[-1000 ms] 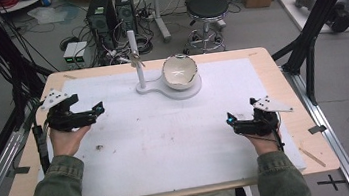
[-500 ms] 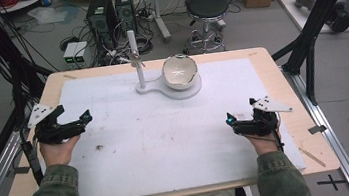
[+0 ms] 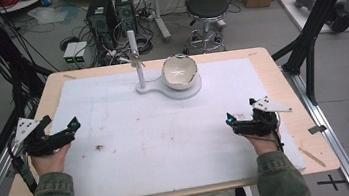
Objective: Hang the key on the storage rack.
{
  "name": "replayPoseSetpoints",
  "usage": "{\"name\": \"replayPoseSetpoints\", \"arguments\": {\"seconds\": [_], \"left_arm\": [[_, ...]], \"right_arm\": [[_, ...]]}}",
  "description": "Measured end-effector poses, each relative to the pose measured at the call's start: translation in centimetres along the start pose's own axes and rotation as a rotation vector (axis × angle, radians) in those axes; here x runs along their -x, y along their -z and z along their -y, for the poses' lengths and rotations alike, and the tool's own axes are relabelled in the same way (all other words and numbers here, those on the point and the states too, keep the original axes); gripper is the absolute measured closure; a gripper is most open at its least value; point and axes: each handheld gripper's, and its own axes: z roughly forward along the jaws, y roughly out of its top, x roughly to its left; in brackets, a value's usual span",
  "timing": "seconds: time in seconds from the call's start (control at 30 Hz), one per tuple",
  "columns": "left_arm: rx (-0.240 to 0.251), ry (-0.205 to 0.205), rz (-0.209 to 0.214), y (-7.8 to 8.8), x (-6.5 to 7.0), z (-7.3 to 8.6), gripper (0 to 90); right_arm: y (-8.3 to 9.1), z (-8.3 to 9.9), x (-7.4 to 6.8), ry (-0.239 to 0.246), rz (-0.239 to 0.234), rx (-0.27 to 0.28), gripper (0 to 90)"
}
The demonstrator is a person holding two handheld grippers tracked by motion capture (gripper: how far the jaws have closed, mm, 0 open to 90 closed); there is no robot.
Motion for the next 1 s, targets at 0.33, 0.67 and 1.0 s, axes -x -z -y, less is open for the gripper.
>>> {"name": "replayPoseSetpoints", "arguments": {"seconds": [0.33,0.67,1.0], "left_arm": [[0.056,0.026,-0.056,1.2,-0.8,1.1,1.6],[0.079,0.004,-0.069,1.4,-0.9,1.4,1.6],[0.072,-0.006,-0.067,1.2,-0.7,1.5,1.6]], "right_arm": [[0.2,0.1,-0.1,-0.008,0.002,0.003,0.5],[0.3,0.2,0.1,-0.052,0.023,0.013,0.5],[0.5,0.3,0.1,-0.074,0.065,0.030,0.5]]}}
